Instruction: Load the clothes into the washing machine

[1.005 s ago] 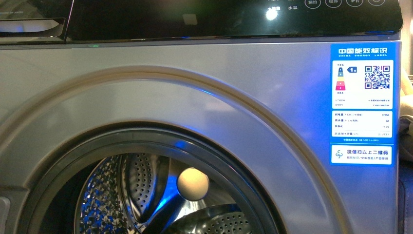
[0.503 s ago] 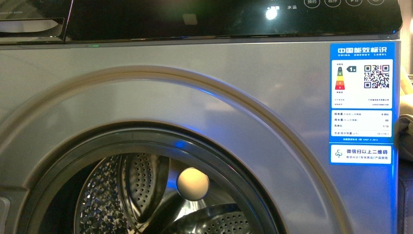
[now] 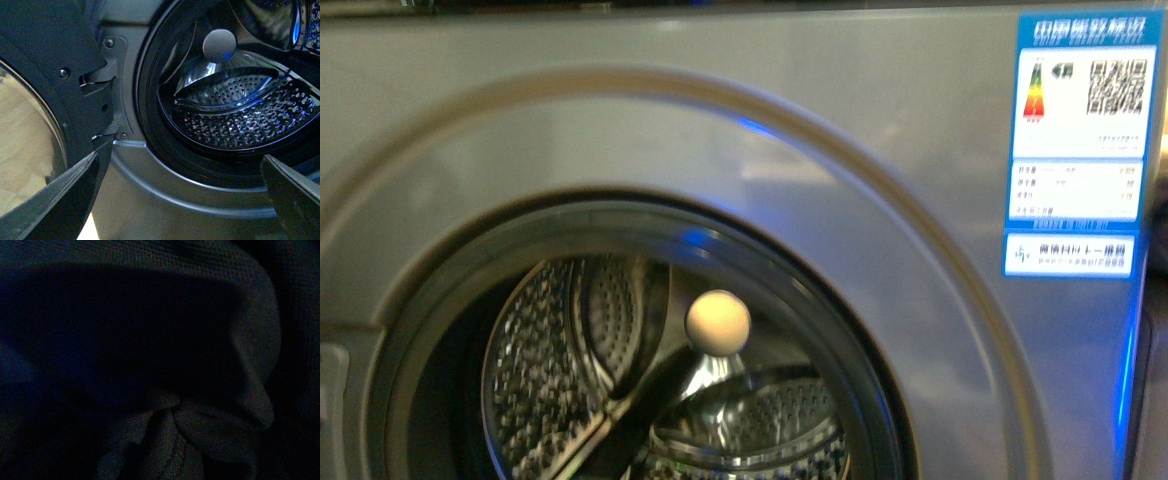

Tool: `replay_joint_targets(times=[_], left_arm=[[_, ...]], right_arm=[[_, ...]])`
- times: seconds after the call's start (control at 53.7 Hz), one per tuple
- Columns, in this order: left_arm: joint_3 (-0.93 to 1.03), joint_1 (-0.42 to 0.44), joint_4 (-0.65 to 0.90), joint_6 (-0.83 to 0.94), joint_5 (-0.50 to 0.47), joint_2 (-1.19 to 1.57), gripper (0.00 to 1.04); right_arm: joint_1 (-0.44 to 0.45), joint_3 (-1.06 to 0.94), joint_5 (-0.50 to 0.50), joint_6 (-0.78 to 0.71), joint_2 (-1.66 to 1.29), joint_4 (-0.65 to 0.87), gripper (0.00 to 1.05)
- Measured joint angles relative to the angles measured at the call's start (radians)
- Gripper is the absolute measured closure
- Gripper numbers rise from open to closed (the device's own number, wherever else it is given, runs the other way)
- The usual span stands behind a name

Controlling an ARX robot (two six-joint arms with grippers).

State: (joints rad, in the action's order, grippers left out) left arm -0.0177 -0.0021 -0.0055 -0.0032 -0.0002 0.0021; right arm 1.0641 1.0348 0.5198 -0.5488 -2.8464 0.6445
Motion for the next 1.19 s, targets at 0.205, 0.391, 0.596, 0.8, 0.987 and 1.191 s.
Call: replay_joint_targets(times=[0.205,0.391,0.596,0.8,0.987,1.191], left_arm=[[0.0,0.0,0.0,0.0,0.0,0.0,0.07],[0.0,0.0,0.0,0.0,0.0,0.0,0.07],[0.0,0.0,0.0,0.0,0.0,0.0,0.07],[0.0,0.0,0.0,0.0,0.0,0.0,0.07],[0.0,0.0,0.0,0.0,0.0,0.0,0.07],[0.0,0.0,0.0,0.0,0.0,0.0,0.07]], right_arm=[[-0.011,0.079,-0.024,-0.007,-0.085,-0.019,0.08],[-0.007,0.138,-0.041,-0.027,-0.135,-0.037,0.08],[0.015,0.169,-0.044,-0.072,-0.163,-0.056,0.08],[0.019,0.144,-0.052,-0.051,-0.138,-0.019,0.41],[0.008,0.083,-0.035,0.061,-0.043,0.006,0.7],[0.01,-0.018,0.042,0.153,0.2,0.063,0.94]])
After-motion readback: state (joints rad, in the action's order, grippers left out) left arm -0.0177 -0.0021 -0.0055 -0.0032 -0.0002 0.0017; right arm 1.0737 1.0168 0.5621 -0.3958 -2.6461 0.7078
